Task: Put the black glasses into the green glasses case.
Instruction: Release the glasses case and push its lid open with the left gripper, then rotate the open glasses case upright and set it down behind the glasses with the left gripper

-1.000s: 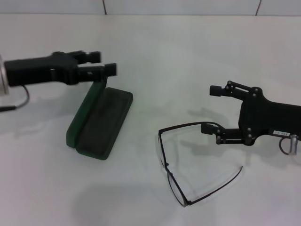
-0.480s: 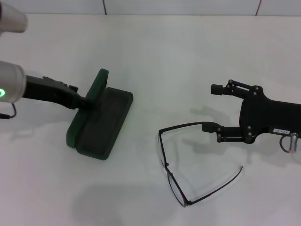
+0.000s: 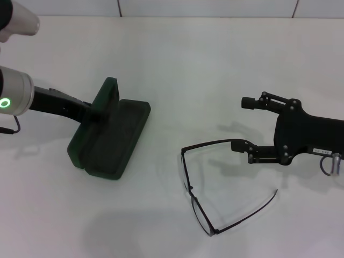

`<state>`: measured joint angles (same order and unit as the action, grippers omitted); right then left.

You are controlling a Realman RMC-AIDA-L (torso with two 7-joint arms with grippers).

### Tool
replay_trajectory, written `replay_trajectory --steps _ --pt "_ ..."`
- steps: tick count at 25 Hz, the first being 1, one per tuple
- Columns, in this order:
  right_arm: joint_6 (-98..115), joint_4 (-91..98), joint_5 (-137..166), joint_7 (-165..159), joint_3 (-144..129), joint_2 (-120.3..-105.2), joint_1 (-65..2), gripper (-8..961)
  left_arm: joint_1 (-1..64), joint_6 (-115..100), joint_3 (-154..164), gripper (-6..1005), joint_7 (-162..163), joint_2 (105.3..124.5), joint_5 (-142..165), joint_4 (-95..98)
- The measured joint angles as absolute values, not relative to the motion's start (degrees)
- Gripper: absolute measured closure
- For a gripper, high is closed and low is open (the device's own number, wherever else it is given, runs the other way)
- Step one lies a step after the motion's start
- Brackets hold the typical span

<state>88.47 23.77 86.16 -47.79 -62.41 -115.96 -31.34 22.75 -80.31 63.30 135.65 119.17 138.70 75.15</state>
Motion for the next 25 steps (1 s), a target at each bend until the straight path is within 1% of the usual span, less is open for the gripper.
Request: replay_trajectory --steps 5,10,16,17,20,25 --pt "89.6 23.7 86.2 -47.8 -62.4 -116.00 -31.3 68 22.8 -80.3 63.5 519 134.6 119.23 139.0 75.6" --pt "89.8 23.7 86.4 -47.7 -63.3 -116.07 -31.1 69 23.0 -79.7 63.4 751 131.8 119.55 138.4 75.8" --pt "89.9 24.2 86.2 -46.5 -69.5 -116.10 -31.2 69 25.4 -76.9 63.6 792 125.8 119.63 138.0 75.2" --pt "89.9 24.2 86.2 -45.9 -70.5 -116.11 -31.2 69 26.2 -76.4 63.6 785 124.3 119.65 137.7 75.1" --pt "89.9 24.1 86.2 -44.4 -72.2 -116.14 -31.2 69 29.3 -74.7 63.7 763 116.3 119.65 135.2 73.9" --pt "89.9 23.6 86.0 -43.8 -72.8 -116.18 -31.1 69 37.7 -72.2 64.2 727 100.6 119.58 132.2 65.7"
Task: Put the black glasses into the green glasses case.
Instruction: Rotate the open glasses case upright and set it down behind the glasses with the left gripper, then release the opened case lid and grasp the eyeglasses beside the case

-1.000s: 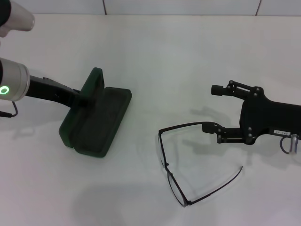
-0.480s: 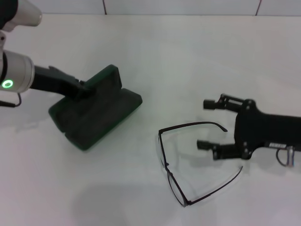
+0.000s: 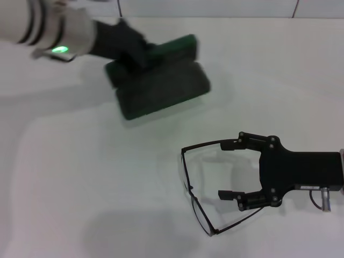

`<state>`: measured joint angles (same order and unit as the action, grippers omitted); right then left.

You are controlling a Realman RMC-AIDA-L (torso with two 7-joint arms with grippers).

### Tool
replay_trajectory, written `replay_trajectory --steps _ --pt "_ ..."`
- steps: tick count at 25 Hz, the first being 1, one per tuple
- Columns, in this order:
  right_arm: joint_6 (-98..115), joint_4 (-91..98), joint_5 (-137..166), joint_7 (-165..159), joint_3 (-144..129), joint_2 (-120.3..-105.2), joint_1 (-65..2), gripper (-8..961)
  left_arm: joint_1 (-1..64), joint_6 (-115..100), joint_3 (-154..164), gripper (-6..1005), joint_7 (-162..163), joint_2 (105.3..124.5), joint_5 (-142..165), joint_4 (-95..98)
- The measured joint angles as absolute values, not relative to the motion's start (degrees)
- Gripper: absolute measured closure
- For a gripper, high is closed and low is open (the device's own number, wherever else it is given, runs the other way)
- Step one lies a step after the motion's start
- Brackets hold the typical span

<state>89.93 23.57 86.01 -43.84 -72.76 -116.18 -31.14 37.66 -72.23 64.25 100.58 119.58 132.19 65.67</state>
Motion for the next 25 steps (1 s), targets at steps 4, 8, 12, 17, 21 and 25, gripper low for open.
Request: replay_trajectory --steps 4,8,12,17,21,25 --pt "89.9 22.6 85.4 -43.7 -72.8 -116.19 -31.1 69 44.7 -70.4 65.6 698 96.7 119.65 132.5 56.4" --pt "89.9 21.3 84.7 -42.8 -73.0 -116.19 -31.1 69 47.1 -66.4 70.7 669 94.0 119.79 132.3 51.9" --pt "89.8 20.7 83.3 -42.3 -73.4 -116.19 -31.0 69 47.1 -64.0 76.5 641 93.3 120.01 131.3 51.9" --pt "89.7 20.7 83.1 -42.3 -73.5 -116.19 -31.0 69 47.1 -64.3 77.2 586 94.2 119.88 126.9 53.5" --pt "89.5 20.7 81.2 -42.3 -73.4 -116.20 -30.9 69 43.6 -66.8 73.5 519 93.9 119.69 117.7 57.0" --pt "89.1 20.4 74.7 -42.6 -73.4 -116.19 -30.9 70 35.9 -71.4 68.4 518 89.0 119.63 101.4 57.4"
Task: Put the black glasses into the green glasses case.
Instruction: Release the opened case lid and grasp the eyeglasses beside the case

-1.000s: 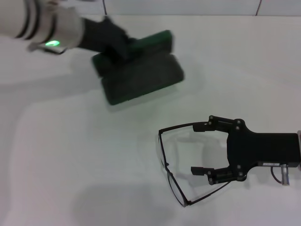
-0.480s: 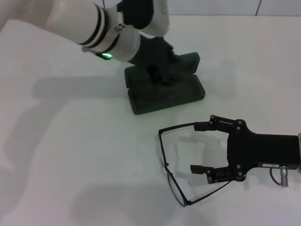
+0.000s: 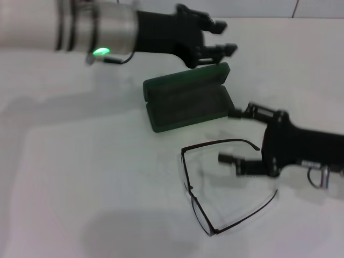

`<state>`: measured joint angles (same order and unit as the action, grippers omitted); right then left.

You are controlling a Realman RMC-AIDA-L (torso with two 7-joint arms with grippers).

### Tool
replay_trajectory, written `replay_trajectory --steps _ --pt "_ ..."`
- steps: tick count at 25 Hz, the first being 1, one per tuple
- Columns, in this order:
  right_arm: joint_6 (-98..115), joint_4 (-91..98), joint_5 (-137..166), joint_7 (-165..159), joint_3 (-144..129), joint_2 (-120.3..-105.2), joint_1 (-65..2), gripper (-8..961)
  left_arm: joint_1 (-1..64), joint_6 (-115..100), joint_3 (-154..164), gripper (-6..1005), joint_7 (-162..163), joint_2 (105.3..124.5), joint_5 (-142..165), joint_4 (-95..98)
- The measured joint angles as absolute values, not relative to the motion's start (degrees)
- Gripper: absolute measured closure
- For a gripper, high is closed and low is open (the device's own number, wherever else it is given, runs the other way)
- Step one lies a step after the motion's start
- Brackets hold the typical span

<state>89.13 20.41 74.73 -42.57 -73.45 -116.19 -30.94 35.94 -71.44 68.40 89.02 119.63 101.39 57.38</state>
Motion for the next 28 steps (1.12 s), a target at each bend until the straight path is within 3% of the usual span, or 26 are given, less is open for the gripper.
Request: replay_trajectory --steps 1,11,16,20,28 --pt "89.1 20.5 73.9 -42.9 -73.5 -116.19 -31.2 70 31.4 -72.4 66.3 518 86.2 119.62 94.1 55.2" --pt "87.5 34.8 81.5 -56.0 -78.7 -115.61 -34.6 70 19.4 -78.0 55.7 497 79.7 119.40 80.5 43.7" --pt "87.6 53.2 98.9 -63.0 -82.0 -115.76 -34.4 70 18.2 -80.5 53.2 298 76.7 119.39 80.3 40.5" --pt "89.7 60.1 108.0 -65.5 -82.5 -115.74 -38.2 72 18.3 -81.7 52.8 184 75.1 119.34 80.2 37.4" --pt "88.3 67.6 118.2 -67.2 -85.6 -116.02 -43.7 77 18.3 -82.0 52.7 190 74.4 119.54 80.1 34.6"
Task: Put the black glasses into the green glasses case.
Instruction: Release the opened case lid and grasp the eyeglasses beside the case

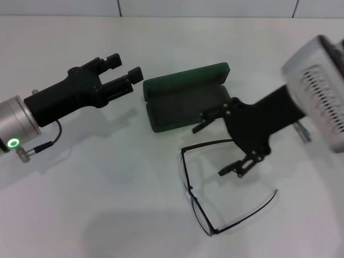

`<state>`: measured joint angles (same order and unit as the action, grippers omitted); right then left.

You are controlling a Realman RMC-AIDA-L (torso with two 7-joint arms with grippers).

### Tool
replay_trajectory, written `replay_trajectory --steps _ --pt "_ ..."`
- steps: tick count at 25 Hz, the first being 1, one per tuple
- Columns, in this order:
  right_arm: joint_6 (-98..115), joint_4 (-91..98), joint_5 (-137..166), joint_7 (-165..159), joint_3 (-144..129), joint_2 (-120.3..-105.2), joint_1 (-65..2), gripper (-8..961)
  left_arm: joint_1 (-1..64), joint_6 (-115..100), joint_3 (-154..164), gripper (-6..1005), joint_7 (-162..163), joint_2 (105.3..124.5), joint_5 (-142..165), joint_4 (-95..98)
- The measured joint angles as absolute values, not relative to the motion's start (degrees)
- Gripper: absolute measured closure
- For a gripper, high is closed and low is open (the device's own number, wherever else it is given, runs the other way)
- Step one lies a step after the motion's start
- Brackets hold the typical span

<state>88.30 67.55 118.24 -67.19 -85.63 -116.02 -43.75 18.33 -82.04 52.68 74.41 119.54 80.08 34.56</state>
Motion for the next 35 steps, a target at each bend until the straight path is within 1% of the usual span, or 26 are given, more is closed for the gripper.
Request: replay_trajectory --steps 3,10,18,27,35 --pt "84.2 68.4 120.9 -67.1 -92.2 -116.09 -46.2 78 18.6 -82.1 51.8 190 73.3 119.47 79.8 33.2" --pt "74.3 72.1 126.2 -66.8 -104.5 -116.16 -46.1 83 18.1 -83.3 50.5 191 72.3 119.54 79.2 32.4" --pt "71.8 72.3 125.8 -64.5 -110.0 -116.19 -48.3 90 19.3 -83.4 50.3 193 68.7 119.47 77.4 30.3" --pt "69.5 68.4 124.3 -64.2 -115.4 -116.19 -53.5 101 19.6 -83.4 50.4 194 68.0 119.23 77.2 30.4" --pt "66.9 66.8 123.5 -62.9 -121.1 -116.19 -54.6 111 20.3 -83.4 50.4 195 68.0 118.99 77.4 30.2"
